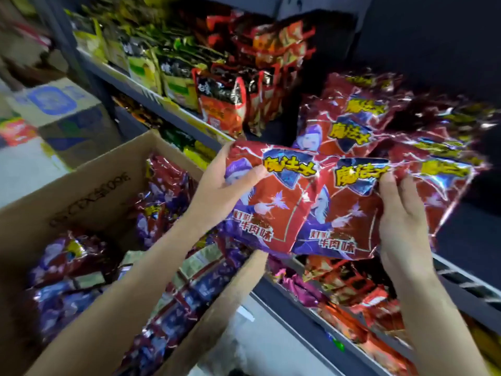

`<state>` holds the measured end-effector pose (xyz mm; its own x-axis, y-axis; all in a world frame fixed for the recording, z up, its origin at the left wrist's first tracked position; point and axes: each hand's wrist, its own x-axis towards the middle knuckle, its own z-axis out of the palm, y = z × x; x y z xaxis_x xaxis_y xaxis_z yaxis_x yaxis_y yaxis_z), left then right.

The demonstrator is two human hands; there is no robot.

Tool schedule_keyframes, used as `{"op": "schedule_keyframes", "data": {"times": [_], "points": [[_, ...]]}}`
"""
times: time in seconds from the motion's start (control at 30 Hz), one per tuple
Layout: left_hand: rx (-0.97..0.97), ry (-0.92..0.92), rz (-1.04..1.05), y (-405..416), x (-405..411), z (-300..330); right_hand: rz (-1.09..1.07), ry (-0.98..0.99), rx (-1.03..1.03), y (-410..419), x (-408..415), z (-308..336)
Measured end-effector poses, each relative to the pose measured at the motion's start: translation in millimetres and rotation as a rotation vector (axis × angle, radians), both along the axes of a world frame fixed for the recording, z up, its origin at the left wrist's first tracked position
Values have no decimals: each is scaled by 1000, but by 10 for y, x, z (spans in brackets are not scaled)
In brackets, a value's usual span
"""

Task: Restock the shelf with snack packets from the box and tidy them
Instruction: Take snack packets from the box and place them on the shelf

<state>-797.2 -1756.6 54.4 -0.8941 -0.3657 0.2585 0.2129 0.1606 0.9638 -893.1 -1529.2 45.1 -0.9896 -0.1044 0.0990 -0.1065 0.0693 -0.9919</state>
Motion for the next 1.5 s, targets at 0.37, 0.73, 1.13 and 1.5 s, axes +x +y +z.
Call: {"op": "schedule_keyframes", "data": {"times": [0.37, 0.73, 1.13, 1.5], "points": [[-18, -85, -114, 1650, -1167, 218, -306, 62, -246, 1498, -628, 451], [-53, -148, -271, 2921, -1810, 292, -226, -3, -137, 2602, -1412, 388], [62, -121, -170, 3448, -2540, -12, -258, -69, -12, 2757, -2429, 246], [-107, -103, 34, 3760, -3203, -38, -332, 145, 210, 3018, -2172, 96]]}}
